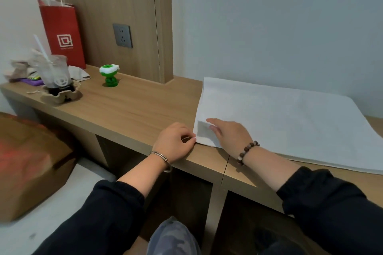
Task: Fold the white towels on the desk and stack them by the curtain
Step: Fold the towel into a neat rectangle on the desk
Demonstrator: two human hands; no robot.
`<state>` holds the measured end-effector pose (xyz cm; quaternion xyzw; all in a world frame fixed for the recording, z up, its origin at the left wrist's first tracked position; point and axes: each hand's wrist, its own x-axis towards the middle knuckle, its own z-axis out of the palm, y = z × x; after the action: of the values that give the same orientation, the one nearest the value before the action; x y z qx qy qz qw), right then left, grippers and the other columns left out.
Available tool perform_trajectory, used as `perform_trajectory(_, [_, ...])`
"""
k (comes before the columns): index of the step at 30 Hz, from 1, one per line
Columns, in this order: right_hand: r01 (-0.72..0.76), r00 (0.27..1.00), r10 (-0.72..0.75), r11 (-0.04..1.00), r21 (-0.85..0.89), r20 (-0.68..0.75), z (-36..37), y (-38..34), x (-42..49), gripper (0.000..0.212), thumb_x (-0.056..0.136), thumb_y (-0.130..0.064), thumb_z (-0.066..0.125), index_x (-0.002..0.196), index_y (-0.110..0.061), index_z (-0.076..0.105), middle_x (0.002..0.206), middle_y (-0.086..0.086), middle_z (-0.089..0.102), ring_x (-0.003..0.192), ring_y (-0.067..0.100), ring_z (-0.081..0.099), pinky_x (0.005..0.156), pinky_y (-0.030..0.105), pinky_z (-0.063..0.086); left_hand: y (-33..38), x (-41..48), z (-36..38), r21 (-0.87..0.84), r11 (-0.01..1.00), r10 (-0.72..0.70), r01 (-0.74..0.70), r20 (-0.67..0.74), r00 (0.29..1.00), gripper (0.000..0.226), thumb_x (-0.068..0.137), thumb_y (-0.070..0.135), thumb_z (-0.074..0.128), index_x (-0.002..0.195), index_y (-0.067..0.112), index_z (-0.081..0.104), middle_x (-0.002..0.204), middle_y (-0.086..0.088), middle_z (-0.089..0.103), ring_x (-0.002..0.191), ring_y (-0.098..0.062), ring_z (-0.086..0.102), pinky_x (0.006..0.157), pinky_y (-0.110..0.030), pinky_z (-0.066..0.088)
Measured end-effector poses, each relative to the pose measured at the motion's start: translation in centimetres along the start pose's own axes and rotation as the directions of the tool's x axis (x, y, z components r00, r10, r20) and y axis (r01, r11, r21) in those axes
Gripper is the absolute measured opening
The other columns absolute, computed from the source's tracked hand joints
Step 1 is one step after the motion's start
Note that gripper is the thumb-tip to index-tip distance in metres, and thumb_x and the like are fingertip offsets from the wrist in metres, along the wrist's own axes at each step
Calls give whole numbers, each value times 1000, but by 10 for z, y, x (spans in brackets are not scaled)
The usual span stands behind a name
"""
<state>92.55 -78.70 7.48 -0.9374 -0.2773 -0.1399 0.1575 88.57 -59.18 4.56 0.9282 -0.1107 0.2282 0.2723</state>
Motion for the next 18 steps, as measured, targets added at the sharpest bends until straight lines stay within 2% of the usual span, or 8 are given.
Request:
perform_trajectory(2, [48,995,-44,998,-41,84,5,-7,-2,42,103,-35,25,140,-25,41,126,5,61,110,25,58,89,35,46,1,-1,0,4,1000,-3,3,-3,1000,10,83,28,67,87,21,74,90,9,68,90,-11,58,77,-29,48])
perform_trajectory(6, [103,978,-76,986,-132,194,3,-14,-4,38,96,-12,41,134,-20,44,128,4,56,114,24,53,92,38,48,1,-1,0,-12,1000,-18,18,-18,1000,7,81,26,69,84,21,72,88,9,68,88,-11,59,78,-31,50])
perform_trajectory(8, [135,969,-92,975,-179,231,0,-15,-3,41,95,-6,41,134,-17,45,131,6,53,119,25,50,95,39,47,2,-2,0,-10,1000,-20,19,-27,999,6,81,26,70,83,20,72,87,9,69,88,-11,59,77,-33,51])
perform_trajectory(11, [147,967,-90,961,-234,238,-4,-18,-1,42,97,-9,40,138,-16,39,132,8,54,116,28,53,93,42,48,3,-4,-1,-8,1000,-1,0,-49,999,5,79,24,72,81,19,73,86,8,70,86,-13,60,75,-35,51])
perform_trajectory(15, [146,986,-123,960,-239,109,-10,-12,6,53,95,-6,45,146,-14,33,141,8,48,120,30,52,93,40,48,4,-5,-2,-7,1000,4,-4,-48,999,3,79,23,72,78,20,72,83,9,68,84,-12,59,72,-35,51])
perform_trajectory(18, [258,956,-210,933,-250,203,-5,-9,1,49,98,-11,46,146,-18,36,147,5,42,128,27,48,101,38,44,5,-6,-2,-13,1000,8,-9,-57,998,2,79,23,72,79,21,73,83,9,69,83,-12,60,71,-32,51])
